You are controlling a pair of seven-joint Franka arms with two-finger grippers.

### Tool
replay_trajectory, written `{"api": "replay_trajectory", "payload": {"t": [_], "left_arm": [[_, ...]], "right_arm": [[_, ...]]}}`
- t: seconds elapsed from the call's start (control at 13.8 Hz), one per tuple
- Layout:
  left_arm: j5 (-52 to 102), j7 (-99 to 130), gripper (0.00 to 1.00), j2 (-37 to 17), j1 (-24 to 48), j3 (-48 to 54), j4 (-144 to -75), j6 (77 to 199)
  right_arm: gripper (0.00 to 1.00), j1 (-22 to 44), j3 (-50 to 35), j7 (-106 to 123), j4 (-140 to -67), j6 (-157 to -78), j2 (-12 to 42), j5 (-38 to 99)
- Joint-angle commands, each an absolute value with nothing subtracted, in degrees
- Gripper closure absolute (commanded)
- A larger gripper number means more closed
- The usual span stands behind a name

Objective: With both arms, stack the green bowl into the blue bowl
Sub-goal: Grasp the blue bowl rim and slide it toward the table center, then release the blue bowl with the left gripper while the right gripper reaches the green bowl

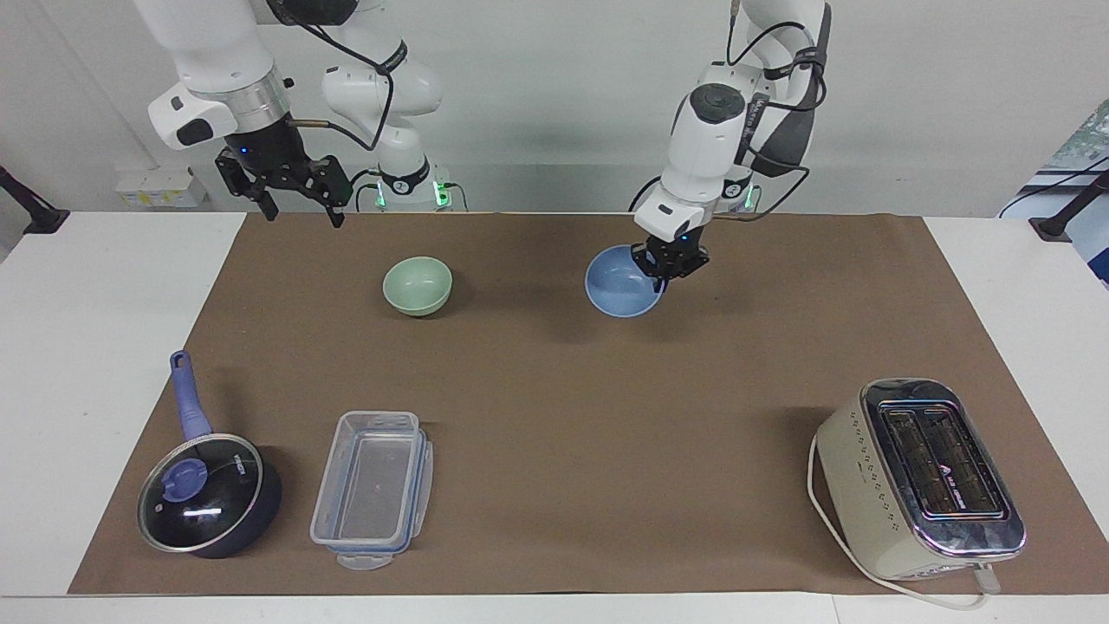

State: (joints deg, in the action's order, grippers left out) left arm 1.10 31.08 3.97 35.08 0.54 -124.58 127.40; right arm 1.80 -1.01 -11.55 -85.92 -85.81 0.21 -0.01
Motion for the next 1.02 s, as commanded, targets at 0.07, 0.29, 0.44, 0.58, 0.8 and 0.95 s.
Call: {"api": "replay_trajectory", "payload": {"t": [0.07,0.29,0.44,0.58,0.8,0.95], "left_arm": [[1.5,35.0,1.00,4.7,41.0,-0.5,-131.8,136.3],[1.5,35.0,1.00,4.5,43.2,-0.5,-136.5,141.8],[1.5,35.0,1.00,2.6,43.2,-0.5,-137.2,144.0],[1.5,34.8,0.99,1.9,43.2,-0.5,-138.5,146.6],[1.5,34.2,0.06,1.7,41.6,-0.7,-138.3,146.1],[1.5,34.0,0.00,1.1,40.2,-0.9,-137.6,145.3]], "right_arm": [[0.00,1.0,-1.1,-10.9,-92.5,-89.5,-3.9,1.1],[0.00,0.4,-1.1,-9.8,-102.3,-94.8,-9.0,1.1],[0.00,0.4,-1.1,-7.6,-107.2,-97.1,-11.1,1.1],[0.00,0.4,-1.1,-6.0,-110.3,-97.9,-12.2,1.1],[0.00,0.8,-1.1,-5.9,-116.6,-100.5,-15.0,1.1],[0.00,1.1,-1.2,-5.8,-121.5,-101.9,-16.4,1.1]]}}
